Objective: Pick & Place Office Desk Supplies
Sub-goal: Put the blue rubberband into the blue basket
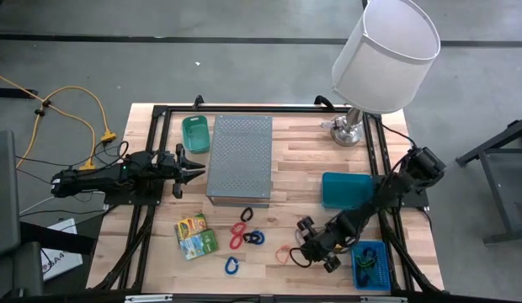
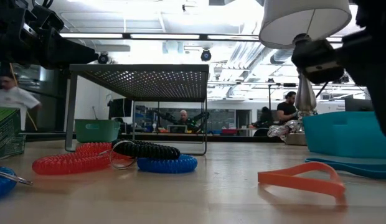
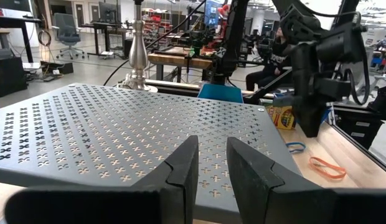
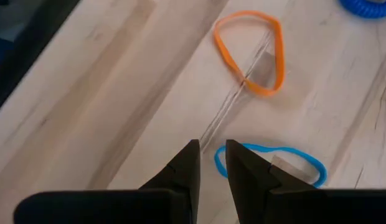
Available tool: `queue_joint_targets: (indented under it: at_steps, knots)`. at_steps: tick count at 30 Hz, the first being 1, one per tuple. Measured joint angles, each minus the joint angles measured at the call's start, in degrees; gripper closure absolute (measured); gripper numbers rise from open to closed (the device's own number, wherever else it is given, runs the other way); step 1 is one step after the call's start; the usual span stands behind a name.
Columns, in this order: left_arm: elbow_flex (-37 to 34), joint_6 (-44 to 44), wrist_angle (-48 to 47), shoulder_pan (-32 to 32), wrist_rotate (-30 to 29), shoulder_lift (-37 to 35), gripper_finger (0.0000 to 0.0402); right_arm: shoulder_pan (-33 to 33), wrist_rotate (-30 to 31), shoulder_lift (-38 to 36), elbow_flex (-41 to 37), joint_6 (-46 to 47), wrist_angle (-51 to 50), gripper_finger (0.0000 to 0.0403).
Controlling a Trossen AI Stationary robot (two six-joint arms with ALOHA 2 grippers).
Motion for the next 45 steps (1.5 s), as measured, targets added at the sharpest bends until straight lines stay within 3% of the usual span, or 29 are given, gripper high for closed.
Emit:
queue_joint_targets:
  at_steps: [19, 40, 45]
  knots:
    - [0.0, 0.0, 0.0, 0.0, 0.0, 0.0, 0.0323, 0.0, 3.1, 3.4, 0.0, -0.9, -0.4, 0.0337]
    - [0.0, 0.0, 0.0, 0.0, 0.0, 0.0, 0.0323, 0.1, 2.3, 5.5, 0.2, -0.3, -0.5, 0.0337]
    - [0.0, 0.0, 0.0, 0.0, 0.0, 0.0, 0.0323, -0.1, 2.3, 5.5, 0.1, -0.4, -0.7, 0.0362]
